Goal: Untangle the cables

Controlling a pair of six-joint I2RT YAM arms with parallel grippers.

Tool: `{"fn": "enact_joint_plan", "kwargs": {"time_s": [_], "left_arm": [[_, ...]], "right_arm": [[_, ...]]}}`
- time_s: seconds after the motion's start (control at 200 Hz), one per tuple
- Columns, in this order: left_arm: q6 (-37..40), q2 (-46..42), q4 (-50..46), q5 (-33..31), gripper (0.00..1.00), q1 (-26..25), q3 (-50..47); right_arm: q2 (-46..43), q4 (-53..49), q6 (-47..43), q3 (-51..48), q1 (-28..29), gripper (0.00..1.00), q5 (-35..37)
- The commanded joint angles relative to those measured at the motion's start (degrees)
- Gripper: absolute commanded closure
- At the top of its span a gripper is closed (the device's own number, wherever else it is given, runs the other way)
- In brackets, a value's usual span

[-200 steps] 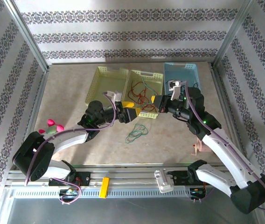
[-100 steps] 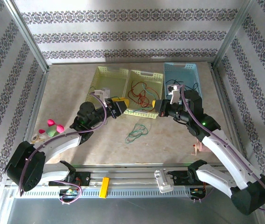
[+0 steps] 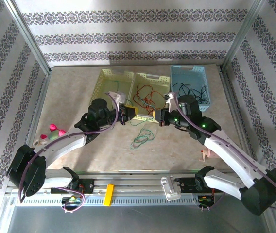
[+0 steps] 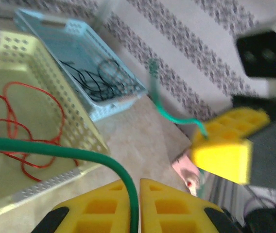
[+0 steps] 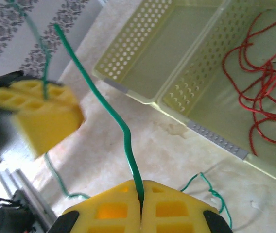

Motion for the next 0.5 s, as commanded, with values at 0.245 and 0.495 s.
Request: {"fn": "enact_joint_plan", "kwargs": {"time_s": [0.245,0.495], "left_arm": [[6.87,5.43,-13.14,11.91,0.9,-5.29,3.5],[6.8,4.8,-10.0,7.32,0.93,-5.55,1.42]], "right_arm": [[12.54,13.46,5.23,9.45,-3.9,0.99,-3.83],[16.2,16.43,8.6,10.63,-2.69,0.98,-7.03]]}}
